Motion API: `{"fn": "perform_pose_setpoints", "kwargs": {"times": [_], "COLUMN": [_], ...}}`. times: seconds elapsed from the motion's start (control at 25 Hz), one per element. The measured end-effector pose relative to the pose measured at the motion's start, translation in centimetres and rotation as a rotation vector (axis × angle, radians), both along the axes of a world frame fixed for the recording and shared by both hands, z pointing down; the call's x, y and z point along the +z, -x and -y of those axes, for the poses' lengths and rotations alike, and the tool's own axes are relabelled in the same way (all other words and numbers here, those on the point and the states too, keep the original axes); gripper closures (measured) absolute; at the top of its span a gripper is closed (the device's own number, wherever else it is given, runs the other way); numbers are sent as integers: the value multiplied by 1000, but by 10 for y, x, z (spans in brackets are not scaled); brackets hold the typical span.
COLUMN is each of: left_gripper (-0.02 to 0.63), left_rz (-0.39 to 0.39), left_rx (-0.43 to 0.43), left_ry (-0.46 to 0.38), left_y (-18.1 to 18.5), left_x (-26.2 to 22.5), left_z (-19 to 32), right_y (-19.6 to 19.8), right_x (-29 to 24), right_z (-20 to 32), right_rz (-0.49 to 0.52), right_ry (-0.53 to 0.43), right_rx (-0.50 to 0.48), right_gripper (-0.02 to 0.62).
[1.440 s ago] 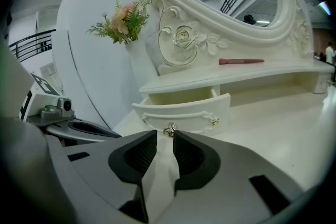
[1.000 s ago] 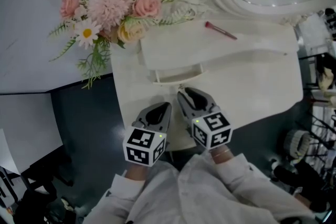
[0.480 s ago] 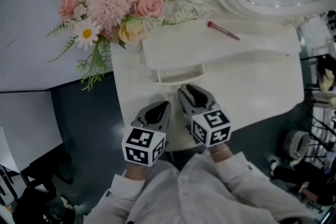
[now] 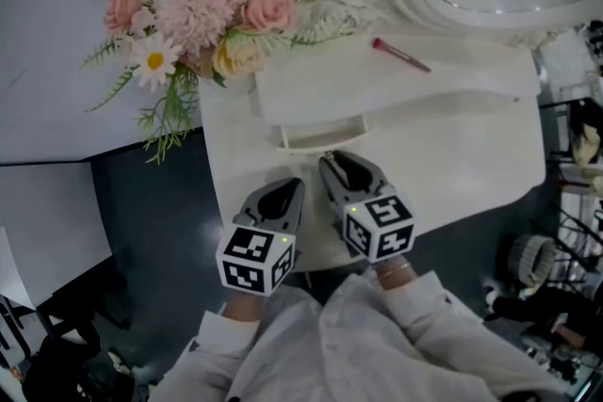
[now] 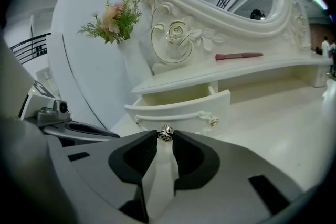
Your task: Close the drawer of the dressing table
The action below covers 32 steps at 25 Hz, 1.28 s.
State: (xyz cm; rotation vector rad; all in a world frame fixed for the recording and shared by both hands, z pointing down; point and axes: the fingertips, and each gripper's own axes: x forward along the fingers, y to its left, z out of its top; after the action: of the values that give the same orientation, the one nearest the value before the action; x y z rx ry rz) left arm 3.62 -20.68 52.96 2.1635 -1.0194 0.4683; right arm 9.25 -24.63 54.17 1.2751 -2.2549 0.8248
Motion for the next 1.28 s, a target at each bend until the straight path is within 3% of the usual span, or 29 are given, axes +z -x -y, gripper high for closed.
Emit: {"fn": "perform_pose_setpoints", "kwargs": {"times": [1.28], "left_gripper": [600], "left_rz": [-5], "left_rx": [-52], "left_ry": [-12], "left_y": [8], "left_x": [-5], "left_z": [17], "right_y": [9], "right_x": [-3], "right_z": [16], "right_rz": [10], "right_ry": [14], "right_rx": [-38], "right_gripper": [505]}}
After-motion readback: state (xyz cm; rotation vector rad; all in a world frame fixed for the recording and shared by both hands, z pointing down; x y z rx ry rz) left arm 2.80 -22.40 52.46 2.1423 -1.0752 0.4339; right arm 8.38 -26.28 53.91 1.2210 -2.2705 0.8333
